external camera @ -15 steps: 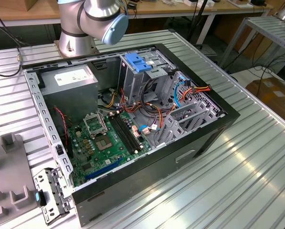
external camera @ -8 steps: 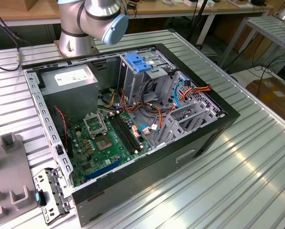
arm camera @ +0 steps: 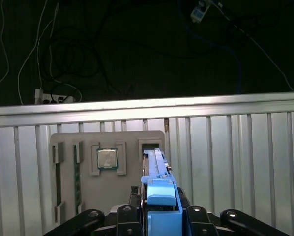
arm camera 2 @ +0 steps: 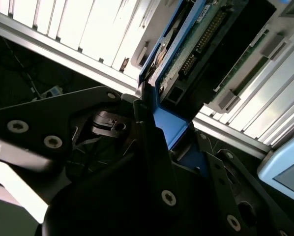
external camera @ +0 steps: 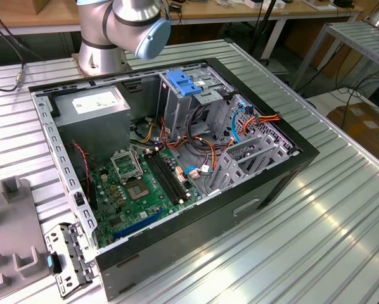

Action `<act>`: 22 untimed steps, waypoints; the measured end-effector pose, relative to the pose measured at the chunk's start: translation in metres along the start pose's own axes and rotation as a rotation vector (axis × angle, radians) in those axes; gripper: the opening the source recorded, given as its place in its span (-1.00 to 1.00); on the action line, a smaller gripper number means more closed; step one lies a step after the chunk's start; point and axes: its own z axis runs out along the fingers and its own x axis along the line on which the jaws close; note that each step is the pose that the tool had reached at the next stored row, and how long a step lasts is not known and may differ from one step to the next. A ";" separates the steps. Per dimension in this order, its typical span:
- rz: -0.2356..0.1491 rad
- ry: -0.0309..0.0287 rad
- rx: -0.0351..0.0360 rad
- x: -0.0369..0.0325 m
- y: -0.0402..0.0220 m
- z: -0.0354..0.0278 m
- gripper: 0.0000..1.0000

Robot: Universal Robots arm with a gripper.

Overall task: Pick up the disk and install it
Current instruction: 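Pick up the disk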

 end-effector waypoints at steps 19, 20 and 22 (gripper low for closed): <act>0.000 0.0000 0.0000 -0.0006 0.0004 -0.0573 -0.25; 0.000 0.0000 0.0001 -0.0006 0.0005 -0.0589 -0.25; 0.000 0.0000 -0.0001 -0.0007 0.0005 -0.0654 -0.25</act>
